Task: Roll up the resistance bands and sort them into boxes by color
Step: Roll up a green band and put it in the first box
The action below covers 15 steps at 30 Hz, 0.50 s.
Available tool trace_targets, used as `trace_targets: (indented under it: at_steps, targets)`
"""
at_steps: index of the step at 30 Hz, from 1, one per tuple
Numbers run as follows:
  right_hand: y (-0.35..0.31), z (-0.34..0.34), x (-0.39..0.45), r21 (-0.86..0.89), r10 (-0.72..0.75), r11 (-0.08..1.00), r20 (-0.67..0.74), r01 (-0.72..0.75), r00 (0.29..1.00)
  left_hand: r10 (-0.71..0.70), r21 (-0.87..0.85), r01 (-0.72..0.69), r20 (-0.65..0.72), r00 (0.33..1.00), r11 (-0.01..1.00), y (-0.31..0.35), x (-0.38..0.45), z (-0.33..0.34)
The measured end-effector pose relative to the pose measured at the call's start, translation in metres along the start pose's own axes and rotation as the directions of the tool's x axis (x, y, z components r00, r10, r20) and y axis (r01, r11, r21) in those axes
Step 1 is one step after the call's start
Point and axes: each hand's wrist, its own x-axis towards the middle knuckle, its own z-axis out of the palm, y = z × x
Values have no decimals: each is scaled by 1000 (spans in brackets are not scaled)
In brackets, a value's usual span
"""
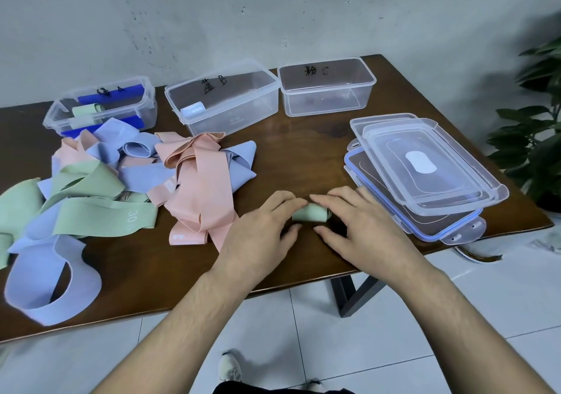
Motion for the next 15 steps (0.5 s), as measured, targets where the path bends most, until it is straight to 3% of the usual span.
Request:
trace_targets:
  at_steps: [10,13,15]
  targets:
    - [-9,-3,17,143,81,987,-13,-78,997,-101,-15,102,34,994,995,0,10,-3]
    - [-18,-8,23,137,106,985,-20,-102,994,-199,-279,215,86,976,936,-1,12,-8]
    - [-26,-10,28,136,112,985,-46,-105,993,-292,-614,342,184,939,711,4,13,-15]
